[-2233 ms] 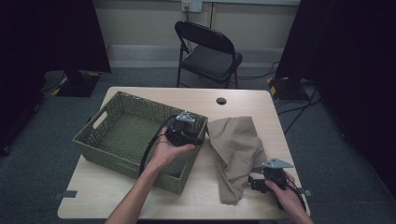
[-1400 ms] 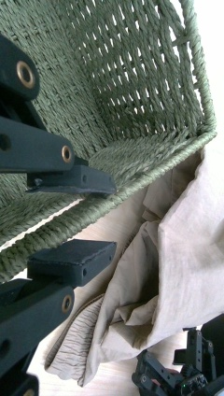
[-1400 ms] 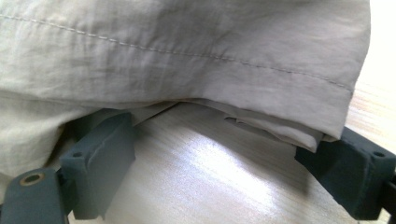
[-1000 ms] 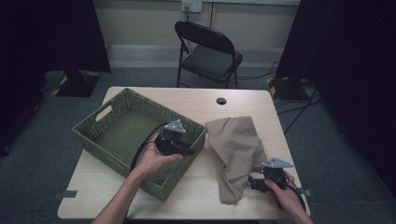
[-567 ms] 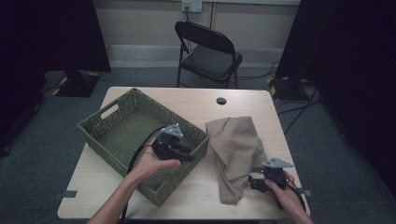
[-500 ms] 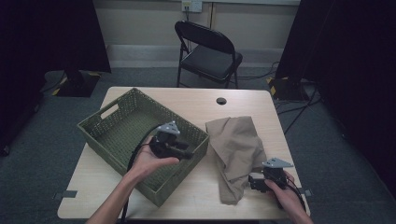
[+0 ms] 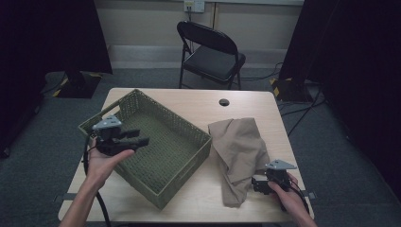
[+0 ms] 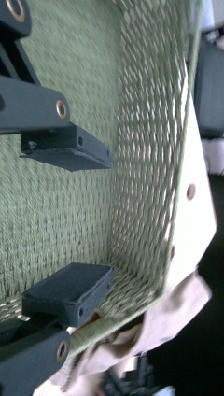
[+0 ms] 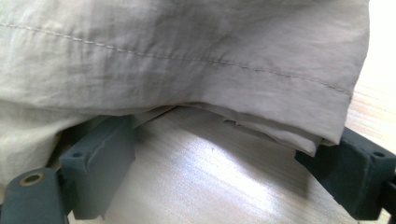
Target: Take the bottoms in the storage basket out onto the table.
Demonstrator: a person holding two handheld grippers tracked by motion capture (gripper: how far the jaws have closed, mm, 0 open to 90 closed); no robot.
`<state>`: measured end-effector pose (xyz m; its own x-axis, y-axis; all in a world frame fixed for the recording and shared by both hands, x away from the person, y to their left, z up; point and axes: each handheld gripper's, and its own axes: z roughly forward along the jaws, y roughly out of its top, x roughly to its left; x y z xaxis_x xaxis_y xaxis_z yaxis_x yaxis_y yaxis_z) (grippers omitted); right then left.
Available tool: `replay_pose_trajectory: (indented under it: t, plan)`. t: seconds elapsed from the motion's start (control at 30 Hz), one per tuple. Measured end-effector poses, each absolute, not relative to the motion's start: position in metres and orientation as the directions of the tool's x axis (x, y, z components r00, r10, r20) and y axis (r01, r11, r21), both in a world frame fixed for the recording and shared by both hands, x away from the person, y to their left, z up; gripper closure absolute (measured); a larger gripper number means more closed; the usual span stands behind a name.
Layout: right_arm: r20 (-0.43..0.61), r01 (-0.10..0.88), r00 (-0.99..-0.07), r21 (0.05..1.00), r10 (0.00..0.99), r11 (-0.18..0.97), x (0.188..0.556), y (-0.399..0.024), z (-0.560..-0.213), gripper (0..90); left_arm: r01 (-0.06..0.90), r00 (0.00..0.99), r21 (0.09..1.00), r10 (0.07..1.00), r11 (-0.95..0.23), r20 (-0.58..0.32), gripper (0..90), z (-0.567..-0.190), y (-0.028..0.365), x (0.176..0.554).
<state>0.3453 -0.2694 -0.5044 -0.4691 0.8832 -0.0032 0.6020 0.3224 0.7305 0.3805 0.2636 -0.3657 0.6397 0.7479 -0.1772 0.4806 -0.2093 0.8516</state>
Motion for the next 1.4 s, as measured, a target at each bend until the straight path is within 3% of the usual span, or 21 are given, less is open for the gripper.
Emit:
replay_pose_trajectory:
  t: [0.03, 0.23, 0.73, 0.83, 1.4]
  plan:
    - [-0.003, 0.602, -0.468, 0.731, 0.884, 0.321, 0.346, -0.269, -0.504, 10.7, 0.478, 0.626, 0.848, 0.766, -0.229, -0.146, 40.4, -0.365, 0.270, 0.379]
    - [-0.004, 0.602, -0.468, 0.731, 0.884, 0.322, 0.346, -0.269, -0.504, 10.7, 0.491, 0.549, 0.855, 0.822, -0.169, -0.153, 35.8, -0.362, 0.304, 0.377]
    - [-0.003, 0.602, -0.468, 0.731, 0.884, 0.322, 0.346, -0.269, -0.504, 10.7, 0.553, 0.394, 0.829, 0.901, -0.077, -0.179, 35.2, -0.370, 0.358, 0.371]
    - [-0.004, 0.602, -0.468, 0.731, 0.884, 0.322, 0.346, -0.269, -0.504, 10.7, 0.553, 0.399, 0.828, 0.902, -0.094, -0.164, 30.0, -0.376, 0.363, 0.371]
    - [-0.004, 0.602, -0.468, 0.731, 0.884, 0.322, 0.346, -0.269, -0.504, 10.7, 0.622, 0.345, 0.782, 0.909, -0.035, -0.234, 28.1, -0.398, 0.376, 0.374]
